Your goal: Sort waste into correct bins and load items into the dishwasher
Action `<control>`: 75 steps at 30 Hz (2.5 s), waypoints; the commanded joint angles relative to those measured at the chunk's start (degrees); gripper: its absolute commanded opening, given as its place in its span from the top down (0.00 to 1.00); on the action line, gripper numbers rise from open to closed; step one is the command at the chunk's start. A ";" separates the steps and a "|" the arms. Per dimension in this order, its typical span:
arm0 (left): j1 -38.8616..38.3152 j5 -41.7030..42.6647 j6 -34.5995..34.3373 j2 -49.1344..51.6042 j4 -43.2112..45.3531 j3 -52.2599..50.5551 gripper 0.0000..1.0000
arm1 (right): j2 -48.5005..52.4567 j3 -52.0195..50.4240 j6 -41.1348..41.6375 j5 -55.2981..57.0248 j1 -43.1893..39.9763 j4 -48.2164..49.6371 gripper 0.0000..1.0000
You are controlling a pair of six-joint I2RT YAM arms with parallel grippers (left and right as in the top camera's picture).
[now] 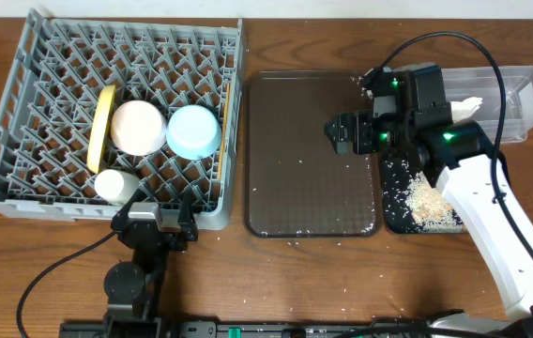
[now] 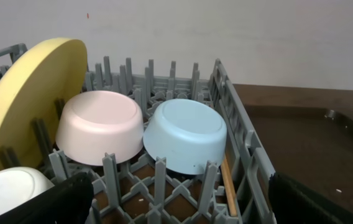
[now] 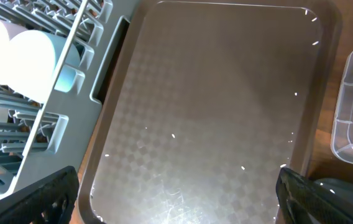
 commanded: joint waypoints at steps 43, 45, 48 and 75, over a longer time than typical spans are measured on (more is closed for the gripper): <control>-0.20 0.79 0.37 0.48 -2.60 -0.48 0.09 | -61.00 -46.34 -0.26 25.00 0.11 27.80 0.01; -0.20 0.79 0.37 0.48 -2.60 -0.48 0.09 | -66.07 -50.75 -0.24 24.98 0.11 28.55 0.01; -0.20 0.79 0.37 0.48 -2.60 -0.48 0.09 | -73.20 -55.87 -0.26 25.03 0.09 28.48 0.01; -0.20 0.79 0.37 0.48 -2.60 -0.48 0.09 | -84.19 -71.82 -0.07 25.00 0.00 36.22 0.01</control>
